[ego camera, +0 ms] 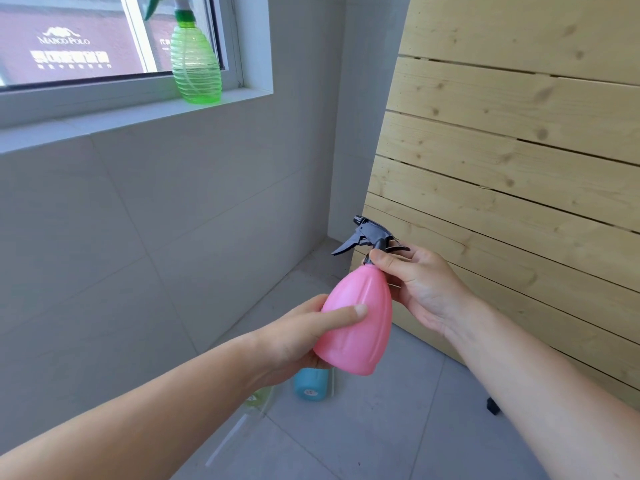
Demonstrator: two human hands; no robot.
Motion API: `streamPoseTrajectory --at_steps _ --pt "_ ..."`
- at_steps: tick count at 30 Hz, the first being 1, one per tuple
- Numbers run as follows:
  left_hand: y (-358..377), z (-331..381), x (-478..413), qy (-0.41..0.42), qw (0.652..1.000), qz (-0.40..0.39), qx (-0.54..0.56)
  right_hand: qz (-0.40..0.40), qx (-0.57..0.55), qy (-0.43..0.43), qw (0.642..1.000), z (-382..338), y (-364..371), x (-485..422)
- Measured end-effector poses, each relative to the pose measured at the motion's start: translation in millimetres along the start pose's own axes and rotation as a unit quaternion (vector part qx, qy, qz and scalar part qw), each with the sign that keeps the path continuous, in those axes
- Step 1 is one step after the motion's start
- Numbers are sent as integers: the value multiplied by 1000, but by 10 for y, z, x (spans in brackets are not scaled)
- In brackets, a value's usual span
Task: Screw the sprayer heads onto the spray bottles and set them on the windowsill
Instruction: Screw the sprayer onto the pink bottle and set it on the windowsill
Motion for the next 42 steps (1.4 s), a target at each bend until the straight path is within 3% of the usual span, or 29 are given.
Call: streamPoseTrajectory --at_steps 5,12,17,20,24,28,33,42 --pt "-18 -24 2 1 996 -57 72 -18 -13 14 1000 -10 34 18" --pt "-19 52 8 57 997 47 -20 16 32 -49 998 -63 64 9" --pt "-2 65 48 33 999 9 -20 29 21 -27 999 -56 79 18" --pt "7 37 66 30 999 -40 7 -10 -14 -10 1000 -66 119 52" --pt "35 13 87 35 993 -95 54 -128 -117 0 985 -158 195 121" --pt "63 -5 83 43 994 -90 34 -176 -96 23 980 -171 202 176" --pt "79 71 81 61 998 -32 -6 -153 -83 8 985 -178 191 170" --pt "58 32 89 41 999 5 -33 -57 -26 27 998 -49 198 115"
Point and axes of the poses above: each hand's wrist, its own x-axis away from the middle knuckle, its own y-axis out of the palm, z = x × y, the point moved 3 cm from there along -x, towards the middle knuckle, and after that the axes turned 1 degree about -z, right-handed, at the moved point
